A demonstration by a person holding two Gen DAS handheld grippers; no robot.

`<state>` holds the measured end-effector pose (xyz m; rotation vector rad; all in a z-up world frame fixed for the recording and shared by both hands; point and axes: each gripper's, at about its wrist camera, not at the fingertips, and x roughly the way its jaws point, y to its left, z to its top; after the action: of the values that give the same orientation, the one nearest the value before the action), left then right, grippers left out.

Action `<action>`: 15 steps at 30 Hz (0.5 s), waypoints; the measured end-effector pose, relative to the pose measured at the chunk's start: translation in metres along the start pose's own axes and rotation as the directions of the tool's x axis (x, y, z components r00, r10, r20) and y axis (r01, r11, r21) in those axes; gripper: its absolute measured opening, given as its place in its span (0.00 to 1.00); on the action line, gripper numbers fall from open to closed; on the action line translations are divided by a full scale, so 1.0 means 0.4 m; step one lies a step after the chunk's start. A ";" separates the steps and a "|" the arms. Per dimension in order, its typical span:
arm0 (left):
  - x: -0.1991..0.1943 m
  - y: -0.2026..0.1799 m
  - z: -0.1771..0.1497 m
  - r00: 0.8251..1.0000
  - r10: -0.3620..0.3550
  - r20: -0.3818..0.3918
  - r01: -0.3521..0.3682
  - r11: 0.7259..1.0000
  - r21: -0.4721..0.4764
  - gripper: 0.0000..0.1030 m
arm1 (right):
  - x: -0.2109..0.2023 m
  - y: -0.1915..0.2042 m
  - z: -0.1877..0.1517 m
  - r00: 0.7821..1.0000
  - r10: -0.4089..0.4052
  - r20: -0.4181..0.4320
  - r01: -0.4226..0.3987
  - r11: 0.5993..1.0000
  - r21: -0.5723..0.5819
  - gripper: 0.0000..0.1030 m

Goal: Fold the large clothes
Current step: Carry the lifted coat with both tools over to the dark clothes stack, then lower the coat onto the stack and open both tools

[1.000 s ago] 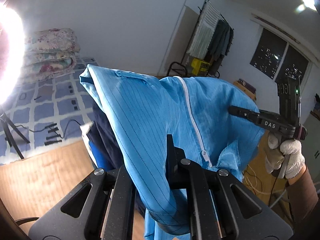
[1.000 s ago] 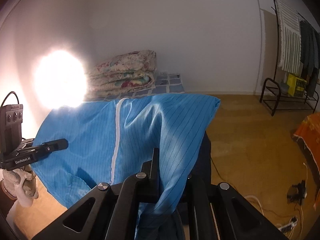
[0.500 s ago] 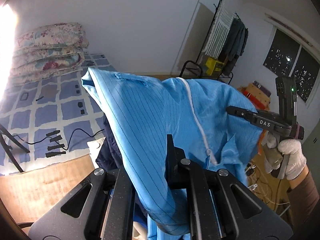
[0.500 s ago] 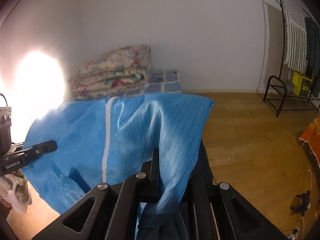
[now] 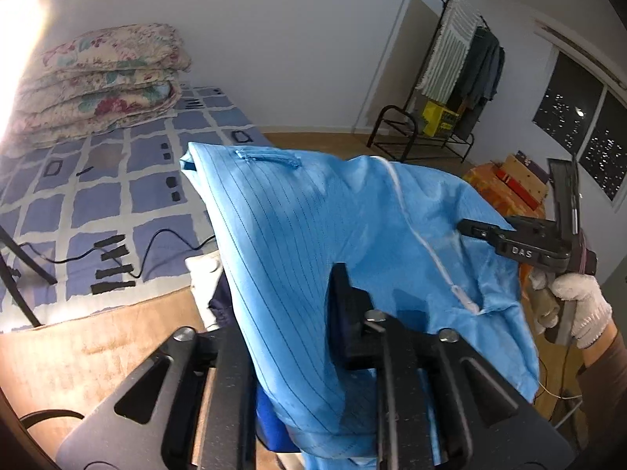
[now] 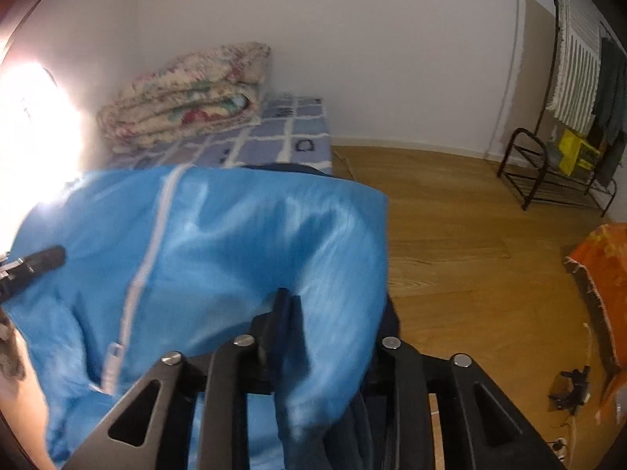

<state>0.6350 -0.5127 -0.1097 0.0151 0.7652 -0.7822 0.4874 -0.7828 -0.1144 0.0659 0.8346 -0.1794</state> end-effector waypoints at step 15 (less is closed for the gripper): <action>-0.084 0.007 -0.040 0.998 0.048 0.030 -0.049 0.998 0.026 0.49 | -0.044 -0.029 -0.031 0.985 -0.170 -0.005 0.170 0.984 0.052 0.67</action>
<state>0.6113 -0.4849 -0.1012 0.0461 0.7238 -0.7450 0.4646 -0.7902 -0.1096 0.0431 0.8367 -0.3623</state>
